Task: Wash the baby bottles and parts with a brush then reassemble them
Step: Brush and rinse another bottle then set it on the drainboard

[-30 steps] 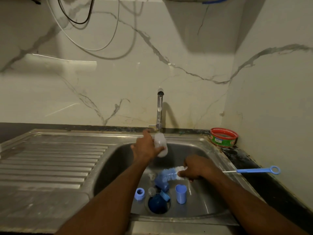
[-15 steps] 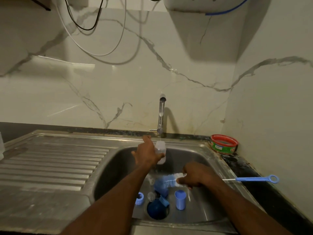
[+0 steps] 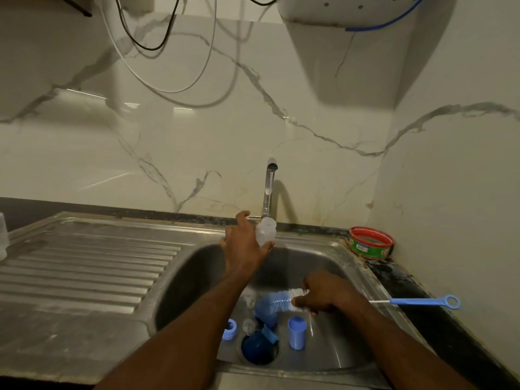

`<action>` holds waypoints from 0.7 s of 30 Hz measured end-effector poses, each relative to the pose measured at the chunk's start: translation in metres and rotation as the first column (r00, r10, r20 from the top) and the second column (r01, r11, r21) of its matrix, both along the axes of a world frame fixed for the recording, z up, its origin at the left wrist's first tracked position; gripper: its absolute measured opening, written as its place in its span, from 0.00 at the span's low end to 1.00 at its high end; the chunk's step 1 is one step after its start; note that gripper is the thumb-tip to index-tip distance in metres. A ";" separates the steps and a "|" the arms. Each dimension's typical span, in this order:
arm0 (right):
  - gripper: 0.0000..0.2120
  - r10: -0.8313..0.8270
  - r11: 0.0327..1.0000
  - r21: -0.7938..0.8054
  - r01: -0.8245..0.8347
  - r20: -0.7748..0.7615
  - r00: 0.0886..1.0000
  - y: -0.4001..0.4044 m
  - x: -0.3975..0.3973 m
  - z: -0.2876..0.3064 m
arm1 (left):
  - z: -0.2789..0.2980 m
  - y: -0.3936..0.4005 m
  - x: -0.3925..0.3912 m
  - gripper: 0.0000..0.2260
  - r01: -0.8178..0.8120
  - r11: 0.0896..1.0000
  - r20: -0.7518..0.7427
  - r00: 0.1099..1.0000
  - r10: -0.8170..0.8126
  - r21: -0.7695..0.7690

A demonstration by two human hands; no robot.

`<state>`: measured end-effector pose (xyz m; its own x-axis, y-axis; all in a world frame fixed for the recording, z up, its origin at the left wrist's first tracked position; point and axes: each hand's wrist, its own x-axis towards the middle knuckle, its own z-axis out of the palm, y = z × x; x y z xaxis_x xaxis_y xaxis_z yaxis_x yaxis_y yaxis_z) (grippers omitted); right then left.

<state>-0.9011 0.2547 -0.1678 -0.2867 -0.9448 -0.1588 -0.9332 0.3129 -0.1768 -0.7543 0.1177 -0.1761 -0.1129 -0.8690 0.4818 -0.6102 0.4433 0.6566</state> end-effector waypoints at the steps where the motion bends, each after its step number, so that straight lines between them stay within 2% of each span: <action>1: 0.11 0.000 1.000 0.002 0.000 0.005 1.000 0.000 -0.001 0.000 | 0.000 0.000 0.000 0.41 0.023 1.000 -0.001 1.000 -0.023 0.011; 4: 0.10 0.007 1.000 0.027 -0.007 0.002 1.000 -0.001 -0.001 0.000 | -0.006 0.001 0.001 0.34 0.125 0.988 0.013 0.992 -0.126 0.092; 7: 0.09 0.011 1.000 0.028 -0.011 0.010 1.000 -0.002 -0.002 -0.001 | 0.004 -0.001 0.002 0.27 0.194 0.980 0.014 0.981 -0.194 -0.041; 8: 0.09 0.015 0.999 0.029 -0.016 0.020 1.000 -0.003 -0.002 -0.002 | 0.010 -0.001 0.002 0.26 0.215 0.969 0.059 0.976 -0.209 -0.120; 10: 0.09 0.033 0.999 0.036 -0.034 0.034 0.999 -0.005 -0.005 -0.003 | 0.016 -0.001 0.003 0.25 0.246 0.928 0.292 0.943 -0.161 -0.281; 12: 0.10 0.041 0.998 0.041 -0.042 0.034 0.999 -0.006 -0.007 -0.005 | 0.019 0.003 0.006 0.25 0.299 0.871 0.544 0.838 -0.044 -0.391; 13: 0.10 0.039 0.998 0.044 -0.040 0.035 0.999 -0.006 -0.008 -0.005 | 0.019 0.004 0.007 0.26 0.334 0.847 0.617 0.787 -0.008 -0.414; 17: 0.10 0.027 0.998 0.049 -0.030 0.074 0.997 -0.007 -0.006 -0.007 | 0.028 0.008 0.008 0.25 0.383 0.822 0.734 0.676 0.061 -0.421; 21: 0.13 0.032 0.998 0.061 -0.036 0.061 0.998 -0.006 -0.006 -0.004 | 0.033 0.013 0.002 0.24 0.399 0.799 0.753 0.651 0.099 -0.450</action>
